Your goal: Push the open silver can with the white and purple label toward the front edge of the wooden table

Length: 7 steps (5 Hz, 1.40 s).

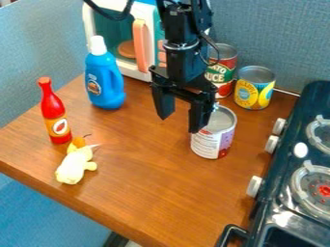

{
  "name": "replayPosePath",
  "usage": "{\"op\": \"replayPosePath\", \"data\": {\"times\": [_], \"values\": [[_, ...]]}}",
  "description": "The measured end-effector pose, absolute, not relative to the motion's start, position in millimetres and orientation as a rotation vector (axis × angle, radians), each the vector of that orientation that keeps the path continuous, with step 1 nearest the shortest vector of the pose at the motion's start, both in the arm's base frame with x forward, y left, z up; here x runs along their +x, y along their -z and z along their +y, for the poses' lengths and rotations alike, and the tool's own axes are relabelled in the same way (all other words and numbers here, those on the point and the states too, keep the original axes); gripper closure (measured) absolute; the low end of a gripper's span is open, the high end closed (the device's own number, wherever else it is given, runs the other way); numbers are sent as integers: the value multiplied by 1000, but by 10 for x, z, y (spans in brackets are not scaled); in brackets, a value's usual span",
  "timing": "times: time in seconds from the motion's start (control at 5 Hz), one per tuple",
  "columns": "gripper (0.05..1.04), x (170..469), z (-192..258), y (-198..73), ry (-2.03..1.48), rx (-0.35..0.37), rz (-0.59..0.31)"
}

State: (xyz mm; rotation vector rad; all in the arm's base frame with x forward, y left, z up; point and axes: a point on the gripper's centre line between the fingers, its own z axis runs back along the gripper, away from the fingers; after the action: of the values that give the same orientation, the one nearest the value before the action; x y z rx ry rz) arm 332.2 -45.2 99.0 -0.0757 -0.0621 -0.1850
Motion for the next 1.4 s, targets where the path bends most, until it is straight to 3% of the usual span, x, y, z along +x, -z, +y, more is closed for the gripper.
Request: {"op": "replayPosePath", "data": {"times": [0.2, 0.4, 0.8, 1.4], "values": [[83, 3301, -450, -881, 179, -76, -25], [83, 3525, -455, -923, 170, -65, -20], [83, 3945, -522, -1192, 183, -81, -117], [83, 4385, -634, -1098, 37, -33, -274]]}}
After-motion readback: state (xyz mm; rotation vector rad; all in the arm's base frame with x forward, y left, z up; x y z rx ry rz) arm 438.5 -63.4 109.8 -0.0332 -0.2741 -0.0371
